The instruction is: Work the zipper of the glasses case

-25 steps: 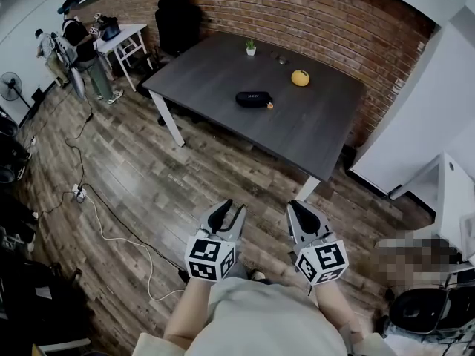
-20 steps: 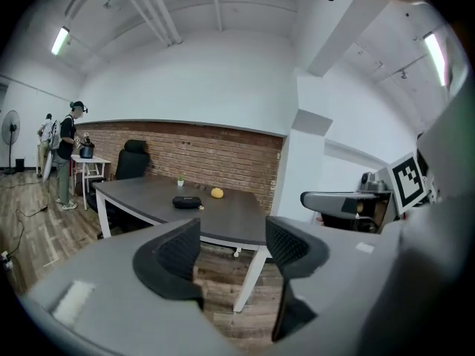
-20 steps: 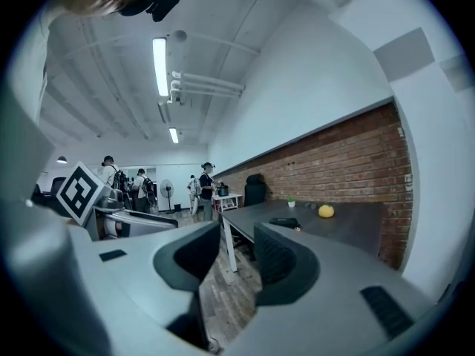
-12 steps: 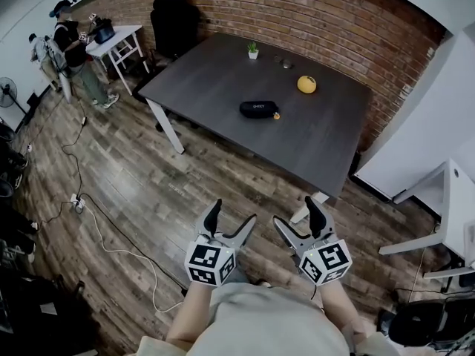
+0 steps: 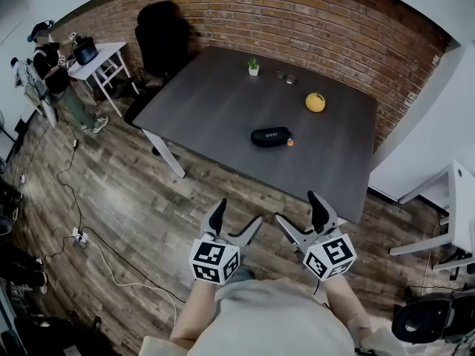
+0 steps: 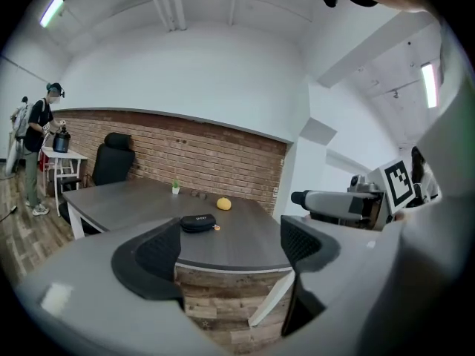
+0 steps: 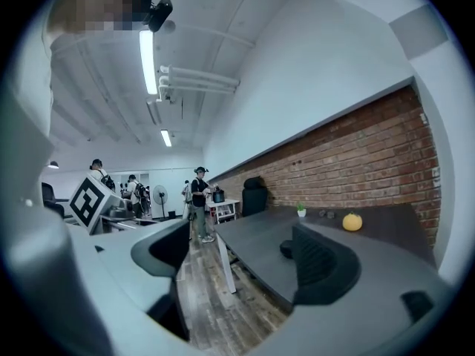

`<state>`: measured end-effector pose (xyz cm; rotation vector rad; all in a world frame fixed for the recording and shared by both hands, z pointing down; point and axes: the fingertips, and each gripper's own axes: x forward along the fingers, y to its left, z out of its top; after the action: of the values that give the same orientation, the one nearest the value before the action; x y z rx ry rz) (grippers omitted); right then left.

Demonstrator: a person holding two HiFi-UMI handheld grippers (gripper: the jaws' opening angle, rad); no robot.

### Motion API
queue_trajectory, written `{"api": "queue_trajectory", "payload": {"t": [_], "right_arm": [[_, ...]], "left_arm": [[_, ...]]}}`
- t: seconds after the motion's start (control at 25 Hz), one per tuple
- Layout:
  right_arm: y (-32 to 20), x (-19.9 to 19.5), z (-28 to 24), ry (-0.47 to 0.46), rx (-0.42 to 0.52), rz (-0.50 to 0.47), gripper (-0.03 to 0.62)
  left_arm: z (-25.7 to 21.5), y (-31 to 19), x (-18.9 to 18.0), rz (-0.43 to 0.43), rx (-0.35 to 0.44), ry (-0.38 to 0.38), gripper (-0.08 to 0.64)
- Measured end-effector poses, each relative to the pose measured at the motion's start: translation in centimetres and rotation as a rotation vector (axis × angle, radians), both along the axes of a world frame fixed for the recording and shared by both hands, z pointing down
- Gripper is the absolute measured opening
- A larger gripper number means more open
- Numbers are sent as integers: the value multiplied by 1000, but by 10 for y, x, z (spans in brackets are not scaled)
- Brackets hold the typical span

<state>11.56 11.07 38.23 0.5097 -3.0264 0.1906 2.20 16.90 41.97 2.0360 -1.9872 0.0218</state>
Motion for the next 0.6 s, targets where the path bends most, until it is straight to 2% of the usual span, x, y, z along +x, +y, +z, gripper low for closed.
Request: {"api": "queue_trajectory", "payload": {"t": [0.28,0.6], "right_arm": [[-30,-77,0,-13,-1,70,403],[-58,-129,5,-2,-10,162,403]], "left_arm": [[2,-39,-79,105,-17,7,408],[16,-74,-133,213,-46,55,408]]}}
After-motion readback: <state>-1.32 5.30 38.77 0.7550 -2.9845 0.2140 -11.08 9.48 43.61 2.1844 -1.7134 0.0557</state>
